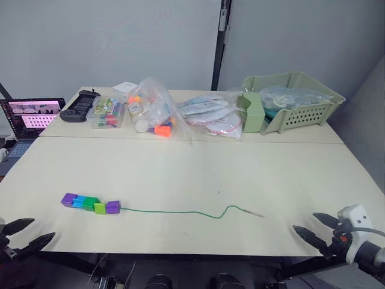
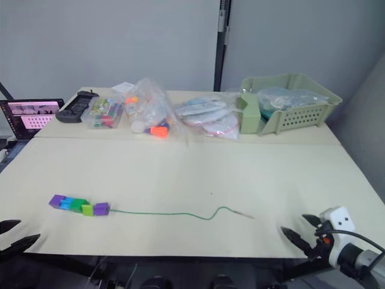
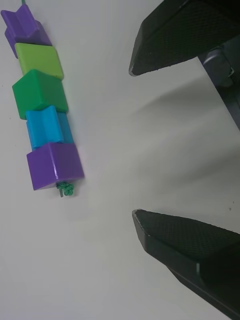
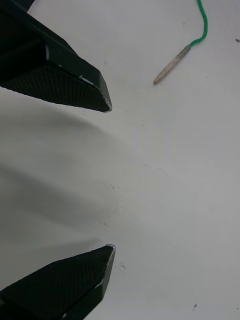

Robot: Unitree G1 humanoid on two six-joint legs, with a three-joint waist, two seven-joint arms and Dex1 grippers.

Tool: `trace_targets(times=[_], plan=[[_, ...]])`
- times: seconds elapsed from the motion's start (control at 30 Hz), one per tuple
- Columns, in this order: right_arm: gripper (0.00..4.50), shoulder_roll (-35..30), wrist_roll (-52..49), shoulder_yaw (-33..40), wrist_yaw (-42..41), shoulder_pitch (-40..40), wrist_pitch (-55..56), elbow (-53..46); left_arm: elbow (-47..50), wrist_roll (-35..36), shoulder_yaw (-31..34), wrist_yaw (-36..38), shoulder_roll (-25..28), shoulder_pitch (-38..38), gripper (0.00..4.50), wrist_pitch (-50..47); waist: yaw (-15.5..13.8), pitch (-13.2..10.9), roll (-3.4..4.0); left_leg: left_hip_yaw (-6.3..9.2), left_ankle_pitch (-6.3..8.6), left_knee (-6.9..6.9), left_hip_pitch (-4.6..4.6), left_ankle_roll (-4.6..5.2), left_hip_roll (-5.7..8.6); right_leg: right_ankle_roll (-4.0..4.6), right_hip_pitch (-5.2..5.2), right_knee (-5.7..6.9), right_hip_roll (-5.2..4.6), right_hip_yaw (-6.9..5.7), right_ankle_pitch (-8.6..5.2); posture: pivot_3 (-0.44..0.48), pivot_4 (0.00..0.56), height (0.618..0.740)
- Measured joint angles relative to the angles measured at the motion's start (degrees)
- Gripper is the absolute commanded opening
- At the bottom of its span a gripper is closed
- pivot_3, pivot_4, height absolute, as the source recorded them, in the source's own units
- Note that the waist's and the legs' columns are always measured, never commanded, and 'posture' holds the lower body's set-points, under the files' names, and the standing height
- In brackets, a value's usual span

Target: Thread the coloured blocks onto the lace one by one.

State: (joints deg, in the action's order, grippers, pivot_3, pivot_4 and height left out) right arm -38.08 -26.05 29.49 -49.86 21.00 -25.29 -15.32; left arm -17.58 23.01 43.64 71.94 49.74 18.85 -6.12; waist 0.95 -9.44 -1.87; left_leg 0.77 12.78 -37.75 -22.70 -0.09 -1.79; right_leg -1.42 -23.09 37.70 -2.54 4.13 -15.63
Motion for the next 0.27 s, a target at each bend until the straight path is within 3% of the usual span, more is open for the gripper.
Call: trace_targets(times=[0.27], plan=[[4.46,0.00,0.01,-0.68,-0.03,0.06,0.08,0.04,0.89,0.70,-0.95,-0.62,0.00,0.11,4.50,-0.33,-0.06,0.00,0.00,-0.03,0.00,0.00,0.00,-0.01,0.00,-0.01,0.00,-0.01,0.01,0.01,-0.01,0.000,0.150,0.740]])
